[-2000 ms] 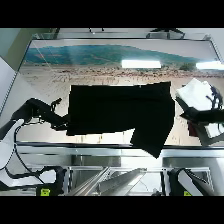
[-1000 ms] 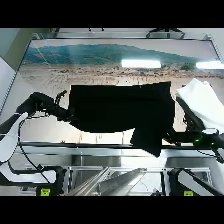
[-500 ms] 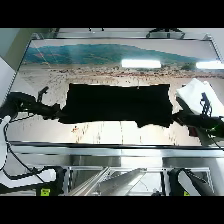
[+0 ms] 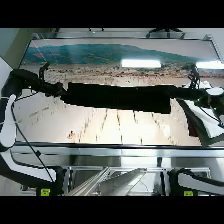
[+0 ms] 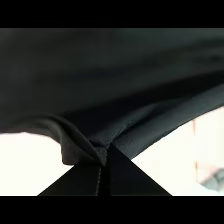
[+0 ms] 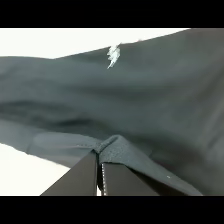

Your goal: Fold the shirts.

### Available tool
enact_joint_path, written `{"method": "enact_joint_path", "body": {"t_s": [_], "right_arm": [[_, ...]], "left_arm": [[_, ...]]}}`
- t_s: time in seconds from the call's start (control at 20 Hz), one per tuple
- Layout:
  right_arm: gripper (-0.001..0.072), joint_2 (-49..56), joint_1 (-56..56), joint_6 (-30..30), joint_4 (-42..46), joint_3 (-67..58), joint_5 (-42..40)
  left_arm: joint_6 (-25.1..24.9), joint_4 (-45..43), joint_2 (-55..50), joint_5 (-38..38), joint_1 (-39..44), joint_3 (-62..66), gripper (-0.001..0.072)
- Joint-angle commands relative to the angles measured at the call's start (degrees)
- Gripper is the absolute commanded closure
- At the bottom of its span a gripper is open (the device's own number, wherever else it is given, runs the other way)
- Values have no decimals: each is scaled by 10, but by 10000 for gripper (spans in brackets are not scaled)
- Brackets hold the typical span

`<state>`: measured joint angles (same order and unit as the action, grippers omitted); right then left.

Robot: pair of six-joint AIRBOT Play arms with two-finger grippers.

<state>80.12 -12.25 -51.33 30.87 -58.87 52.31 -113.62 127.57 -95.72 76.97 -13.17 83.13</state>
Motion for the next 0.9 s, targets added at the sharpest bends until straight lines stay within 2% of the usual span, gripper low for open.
{"method": "enact_joint_path", "body": {"t_s": [0.0, 0.2, 0.3, 0.4, 0.45, 0.5, 0.55, 0.6, 0.65, 0.7, 0.85], "right_arm": [[692, 111, 13, 30, -3, -75, -26], [691, 167, 13, 38, 0, -88, -26], [691, 170, 12, 73, 0, -90, -26], [682, 169, 4, 80, 5, -105, -19], [573, 167, -3, 76, 16, -116, -6], [366, 164, -12, 61, 32, -126, 10], [319, 162, -23, 42, 57, -138, 31], [319, 162, -36, 14, 92, -149, 56], [230, 162, -47, -23, 125, -151, 70], [12, 164, -56, -52, 156, -151, 80], [7, 176, -65, -75, 184, -151, 112]], "left_arm": [[3, 0, -85, -4, 15, 86, 693], [21, 0, -162, 37, 19, 143, 694], [23, 2, -185, 47, 20, 162, 692], [23, 1, -200, 63, 24, 188, 691], [23, 1, -201, 68, 24, 199, 674], [23, 1, -200, 73, 24, 214, 287], [31, -1, -200, 73, 24, 231, 22], [33, -1, -200, 72, 24, 252, 20], [37, -5, -200, 69, 20, 274, 20], [55, -13, -200, 58, 14, 298, 20], [110, -20, -200, 28, -5, 356, 21]]}}
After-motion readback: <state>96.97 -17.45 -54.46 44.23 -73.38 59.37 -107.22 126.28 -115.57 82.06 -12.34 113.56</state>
